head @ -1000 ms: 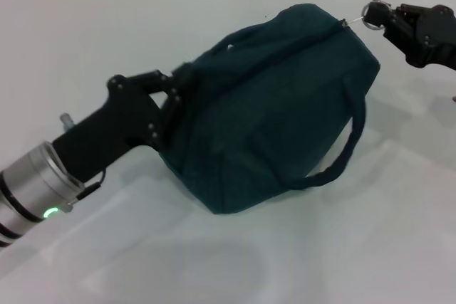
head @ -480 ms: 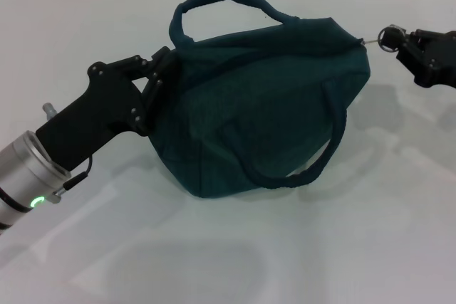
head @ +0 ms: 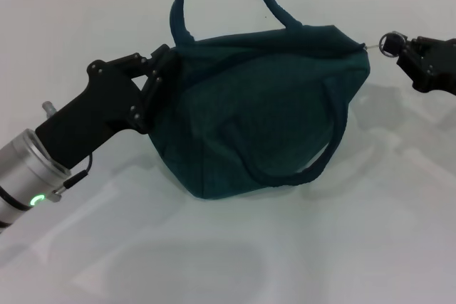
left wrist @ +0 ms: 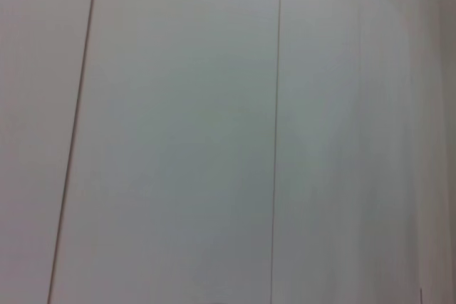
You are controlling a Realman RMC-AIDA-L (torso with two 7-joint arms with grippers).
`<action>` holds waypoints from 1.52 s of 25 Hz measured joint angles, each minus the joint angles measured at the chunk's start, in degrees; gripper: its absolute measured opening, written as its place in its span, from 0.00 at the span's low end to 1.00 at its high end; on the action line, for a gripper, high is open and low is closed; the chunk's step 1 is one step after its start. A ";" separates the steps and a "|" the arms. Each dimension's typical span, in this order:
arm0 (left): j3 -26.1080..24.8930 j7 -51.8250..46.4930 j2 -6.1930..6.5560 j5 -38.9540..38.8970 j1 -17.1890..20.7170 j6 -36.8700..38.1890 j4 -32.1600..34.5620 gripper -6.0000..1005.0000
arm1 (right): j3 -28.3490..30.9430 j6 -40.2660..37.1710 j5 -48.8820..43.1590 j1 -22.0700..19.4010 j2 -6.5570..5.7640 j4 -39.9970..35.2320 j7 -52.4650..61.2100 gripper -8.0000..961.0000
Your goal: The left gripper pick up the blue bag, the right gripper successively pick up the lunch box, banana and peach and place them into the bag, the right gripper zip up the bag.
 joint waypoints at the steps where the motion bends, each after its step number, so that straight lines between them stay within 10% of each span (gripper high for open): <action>1: -0.04 0.00 -0.22 -0.22 0.02 0.00 0.00 0.07 | 0.32 -0.25 0.01 -0.05 0.16 -0.11 -0.02 0.02; 14: 0.31 -3.70 -1.38 -5.87 0.38 4.16 -1.60 0.22 | 4.29 -3.07 0.30 -0.23 0.93 0.16 -0.83 0.06; 22: 0.44 -5.14 -1.39 -5.77 -0.07 4.25 -1.38 0.48 | 10.93 -7.92 0.11 -1.71 1.12 2.30 -3.24 0.46; 27: 0.65 -4.68 -1.51 -5.10 -0.25 4.83 -1.35 0.72 | 10.38 -11.87 -0.31 -1.51 1.12 3.08 -5.35 0.46; 38: 10.39 8.06 -1.55 -2.89 0.82 8.42 -1.56 0.85 | 5.62 -24.71 -15.94 2.96 1.27 1.04 -7.14 0.49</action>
